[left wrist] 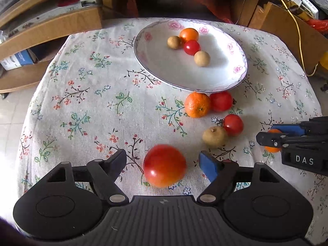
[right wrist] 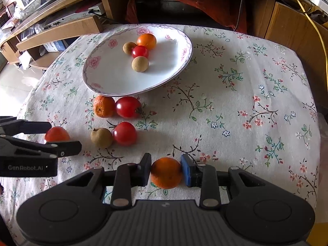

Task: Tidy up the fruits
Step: 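Lift the mandarin with the right gripper while the left gripper lifts the large tomato, then carry the large tomato over the bowl and open the left gripper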

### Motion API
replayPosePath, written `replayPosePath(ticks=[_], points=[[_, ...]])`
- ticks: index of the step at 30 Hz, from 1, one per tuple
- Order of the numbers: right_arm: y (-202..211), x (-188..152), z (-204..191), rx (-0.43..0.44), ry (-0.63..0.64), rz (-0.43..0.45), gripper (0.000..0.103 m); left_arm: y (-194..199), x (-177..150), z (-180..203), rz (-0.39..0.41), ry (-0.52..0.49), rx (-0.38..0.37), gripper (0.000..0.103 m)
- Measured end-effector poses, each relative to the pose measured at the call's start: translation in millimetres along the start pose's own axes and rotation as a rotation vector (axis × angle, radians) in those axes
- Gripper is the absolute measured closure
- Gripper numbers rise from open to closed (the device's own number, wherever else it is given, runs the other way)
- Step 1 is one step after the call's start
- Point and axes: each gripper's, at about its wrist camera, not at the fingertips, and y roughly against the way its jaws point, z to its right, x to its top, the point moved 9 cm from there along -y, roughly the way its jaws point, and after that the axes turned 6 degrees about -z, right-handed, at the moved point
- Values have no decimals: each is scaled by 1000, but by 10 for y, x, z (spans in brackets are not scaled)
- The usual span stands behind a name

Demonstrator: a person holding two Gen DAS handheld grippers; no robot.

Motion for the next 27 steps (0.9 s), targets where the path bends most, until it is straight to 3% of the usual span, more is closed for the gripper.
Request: replayPosePath(ticks=[4,8,20,27], points=[[1,-2,8,5,-2,1,80,-16,-11,-30,0,9,16,30],[-3,-2,9,8,-2,2,80,-26,2,-30,-1,10,17,51],[156,89,-40,-8,22,47,81,180,-28,8,39,16,34,52],[341,257,-52,3,15,104,81,286,306,128,100,-1,-12,52]])
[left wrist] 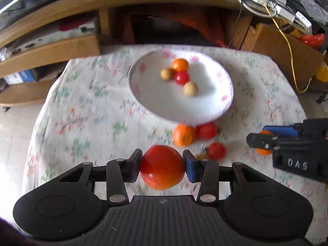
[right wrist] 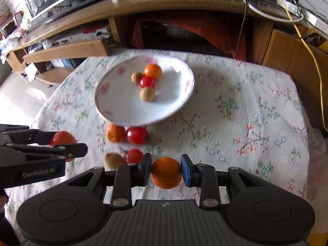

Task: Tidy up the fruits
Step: 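Carry the large tomato over the bowl and open the left gripper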

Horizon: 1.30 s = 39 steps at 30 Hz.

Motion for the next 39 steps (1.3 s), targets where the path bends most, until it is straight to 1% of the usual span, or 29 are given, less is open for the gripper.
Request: replayPosePath(ticks=[8,15,21,39], points=[[-77,362,0,15,-20,35,81,-126,380,-4,29,-1,-1,52],[-224,589,-8,22,-6,44,81,-271,517,28,26,-22,15,52],[-348,675,43,29,-16,44,81,-355,610,15,29,-25,26,52],[-490,770,18,56,-22,63,81,-471,657,-31,29,-12,45,52]])
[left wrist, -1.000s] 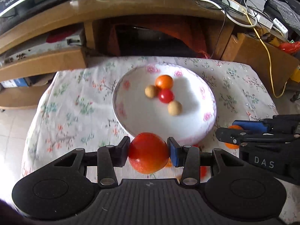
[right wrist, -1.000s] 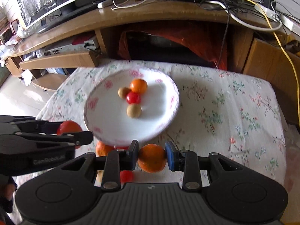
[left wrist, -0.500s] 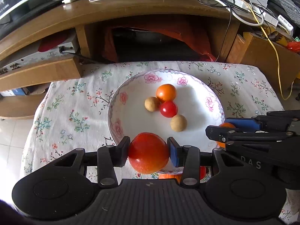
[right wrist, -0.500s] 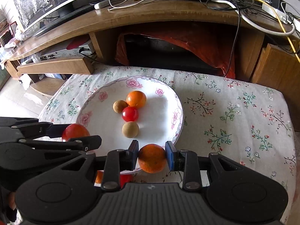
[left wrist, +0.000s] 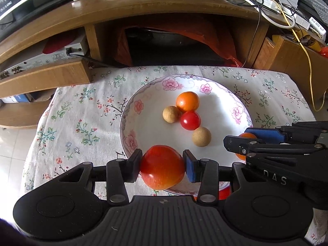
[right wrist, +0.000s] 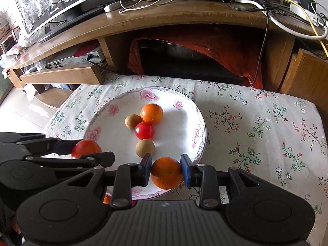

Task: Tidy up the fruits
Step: 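Carry the large tomato over the bowl and open the left gripper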

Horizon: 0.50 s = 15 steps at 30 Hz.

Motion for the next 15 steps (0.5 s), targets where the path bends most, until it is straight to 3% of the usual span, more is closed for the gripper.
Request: replayPosePath(ticks=[15], points=[[-57,7,18,20,-16,3,80,-6,3,-21,7,6,1,53]])
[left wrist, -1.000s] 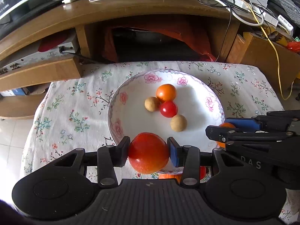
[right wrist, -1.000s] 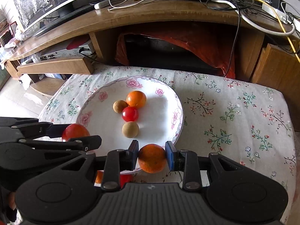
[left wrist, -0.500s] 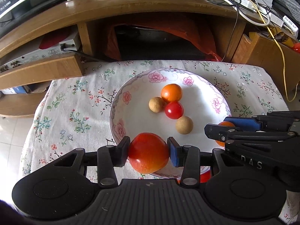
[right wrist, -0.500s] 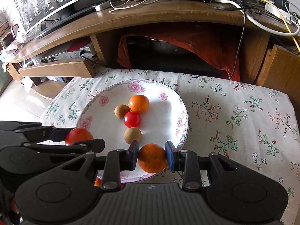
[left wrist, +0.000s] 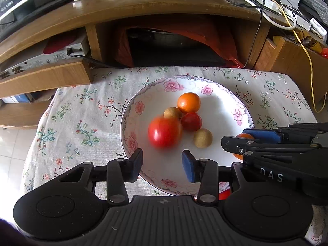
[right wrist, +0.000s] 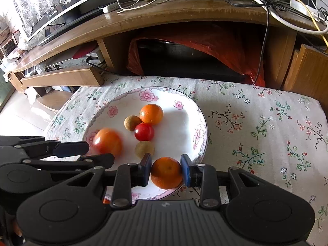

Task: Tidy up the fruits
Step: 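Carry the large tomato over the bowl and open the left gripper, then lower the mandarin into the bowl and open the right gripper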

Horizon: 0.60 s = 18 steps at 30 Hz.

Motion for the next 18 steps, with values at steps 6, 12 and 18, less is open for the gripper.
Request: replayPosePath(ticks=[6,12,18], points=[[-5,-2,5,7,-4,0,80,8,9,-10,3,3,-2,52],[-7,0,7,12,-12,2,80,22,11,-20,8,8,1,51],[8,-3,10,15,-18,4,79,36,10,-8,9,4,7,50]])
